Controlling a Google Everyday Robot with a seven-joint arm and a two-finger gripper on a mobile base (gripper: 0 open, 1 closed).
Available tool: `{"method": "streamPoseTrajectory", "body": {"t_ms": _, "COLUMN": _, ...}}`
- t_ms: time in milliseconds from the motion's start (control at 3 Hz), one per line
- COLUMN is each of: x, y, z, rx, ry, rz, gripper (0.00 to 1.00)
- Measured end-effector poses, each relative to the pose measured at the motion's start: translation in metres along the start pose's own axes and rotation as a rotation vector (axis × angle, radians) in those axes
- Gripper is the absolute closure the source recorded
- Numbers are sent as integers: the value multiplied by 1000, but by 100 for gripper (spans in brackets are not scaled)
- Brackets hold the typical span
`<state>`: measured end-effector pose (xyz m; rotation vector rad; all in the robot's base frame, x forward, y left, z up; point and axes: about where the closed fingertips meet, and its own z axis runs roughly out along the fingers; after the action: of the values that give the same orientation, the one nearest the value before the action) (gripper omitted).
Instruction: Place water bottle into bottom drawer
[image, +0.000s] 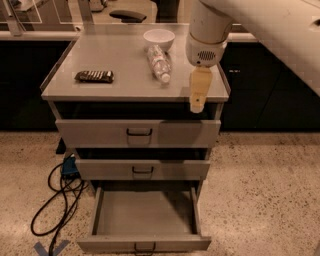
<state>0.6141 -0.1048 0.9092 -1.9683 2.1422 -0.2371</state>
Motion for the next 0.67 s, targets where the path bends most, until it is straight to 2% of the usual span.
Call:
{"method": "streamPoseTrajectory", "body": {"t_ms": 333, "x": -16, "y": -44, "z": 22, "rx": 14, "ry": -15, "rz": -66, "gripper": 0}}
{"method": "streamPoseTrajectory", "body": {"t_ms": 667, "x": -32, "y": -88, "z": 66, "rx": -13, "ry": -32, "rz": -100, "gripper": 0}}
